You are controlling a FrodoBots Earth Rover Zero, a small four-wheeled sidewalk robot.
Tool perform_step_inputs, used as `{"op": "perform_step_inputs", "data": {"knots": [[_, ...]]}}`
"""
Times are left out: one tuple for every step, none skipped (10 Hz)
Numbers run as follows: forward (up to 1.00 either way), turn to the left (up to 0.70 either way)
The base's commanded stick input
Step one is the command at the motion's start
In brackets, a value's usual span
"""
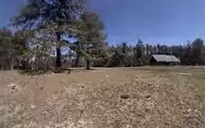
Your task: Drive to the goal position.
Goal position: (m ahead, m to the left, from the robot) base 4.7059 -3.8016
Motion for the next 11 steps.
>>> {"op": "perform_step_inputs", "data": {"knots": [[0.70, -0.01], [0.70, -0.13], [0.70, -0.25], [0.70, -0.34], [0.70, -0.29], [0.70, -0.07], [0.70, -0.32], [0.70, -0.35], [0.70, -0.35], [0.70, -0.35], [0.70, -0.13]]}}
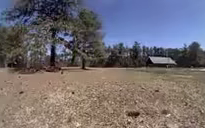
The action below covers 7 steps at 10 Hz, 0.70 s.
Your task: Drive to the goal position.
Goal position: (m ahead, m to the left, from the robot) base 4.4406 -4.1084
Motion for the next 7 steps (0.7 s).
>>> {"op": "perform_step_inputs", "data": {"knots": [[0.70, -0.05], [0.70, -0.08], [0.70, -0.26], [0.70, -0.35], [0.70, -0.35], [0.70, -0.35], [0.70, -0.07]]}}
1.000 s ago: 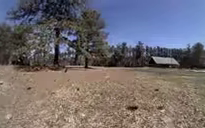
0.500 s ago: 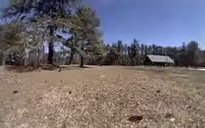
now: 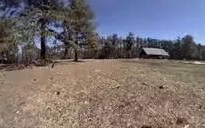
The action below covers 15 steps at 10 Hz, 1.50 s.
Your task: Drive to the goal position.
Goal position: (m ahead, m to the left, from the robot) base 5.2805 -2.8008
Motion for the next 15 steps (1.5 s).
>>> {"op": "perform_step_inputs", "data": {"knots": [[0.70, 0.00], [0.70, 0.00], [0.70, -0.02], [0.70, -0.18], [0.70, -0.35], [0.70, -0.27], [0.70, -0.02], [0.70, 0.00], [0.70, 0.00], [0.70, 0.00], [0.70, -0.13], [0.70, -0.35], [0.70, -0.20], [0.70, 0.00], [0.70, 0.00]]}}
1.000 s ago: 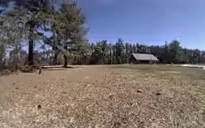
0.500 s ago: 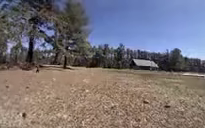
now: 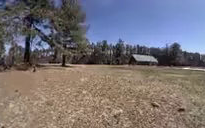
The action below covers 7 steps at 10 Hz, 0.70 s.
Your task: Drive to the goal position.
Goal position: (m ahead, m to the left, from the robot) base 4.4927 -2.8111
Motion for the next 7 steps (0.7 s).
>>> {"op": "perform_step_inputs", "data": {"knots": [[0.70, 0.00], [0.70, 0.00], [0.70, 0.00], [0.70, -0.20], [0.70, -0.35], [0.70, -0.18], [0.70, -0.02]]}}
